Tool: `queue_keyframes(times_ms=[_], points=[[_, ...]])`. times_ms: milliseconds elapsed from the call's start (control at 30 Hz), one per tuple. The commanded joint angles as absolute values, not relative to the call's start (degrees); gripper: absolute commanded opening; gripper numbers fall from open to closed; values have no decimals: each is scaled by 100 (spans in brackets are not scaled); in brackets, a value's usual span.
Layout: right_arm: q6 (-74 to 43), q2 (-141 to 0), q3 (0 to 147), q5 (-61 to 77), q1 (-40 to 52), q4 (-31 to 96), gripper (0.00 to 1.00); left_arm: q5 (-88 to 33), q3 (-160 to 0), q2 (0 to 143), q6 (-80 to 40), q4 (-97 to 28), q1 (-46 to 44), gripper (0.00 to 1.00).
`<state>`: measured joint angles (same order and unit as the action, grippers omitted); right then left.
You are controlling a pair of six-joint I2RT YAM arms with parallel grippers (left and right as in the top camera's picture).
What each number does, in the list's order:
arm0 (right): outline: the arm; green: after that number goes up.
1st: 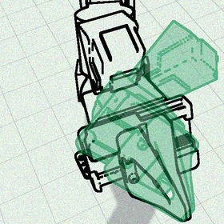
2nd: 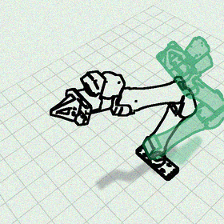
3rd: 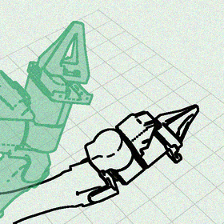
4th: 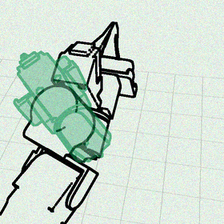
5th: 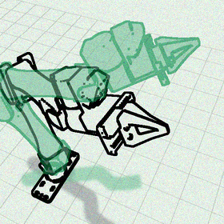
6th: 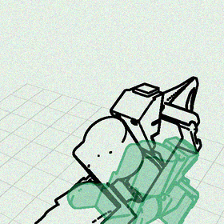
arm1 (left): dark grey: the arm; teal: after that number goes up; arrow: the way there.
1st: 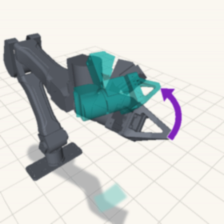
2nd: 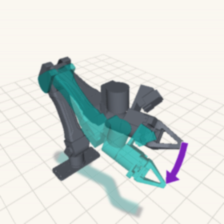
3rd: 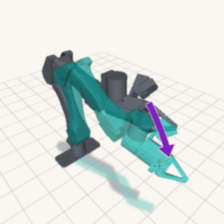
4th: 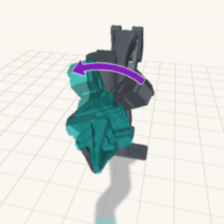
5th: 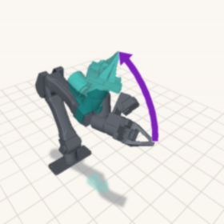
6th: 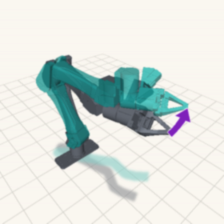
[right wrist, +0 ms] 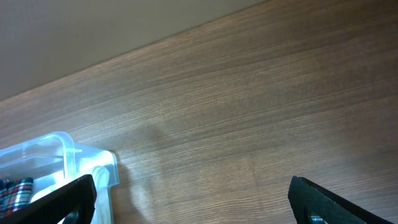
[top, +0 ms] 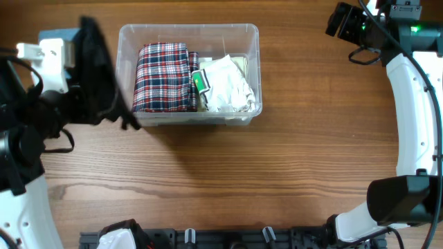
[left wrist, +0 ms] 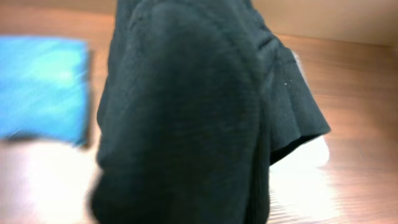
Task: Pack container
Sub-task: 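Lift the black shirt and carry it over the bin's right half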
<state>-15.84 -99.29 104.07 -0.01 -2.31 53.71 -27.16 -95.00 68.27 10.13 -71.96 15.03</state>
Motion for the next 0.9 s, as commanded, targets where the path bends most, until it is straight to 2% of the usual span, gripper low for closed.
queue_keyframes(times_ms=[0, 233, 433, 867], points=[[-1664, -9922, 10455, 47, -222, 5356, 100, -4821, -9596, 7242, 1629, -6871, 1439, 4], [-1664, -9922, 10455, 47, -222, 5356, 100, -6532, -9596, 9174, 1566, -5308, 180, 4], [-1664, -9922, 10455, 47, -222, 5356, 100, -7891, -9596, 10130, 1240, -4641, -165, 4], [-1664, -9922, 10455, 47, -222, 5356, 100, -7609, -9596, 11126, 1653, -4480, -580, 4]])
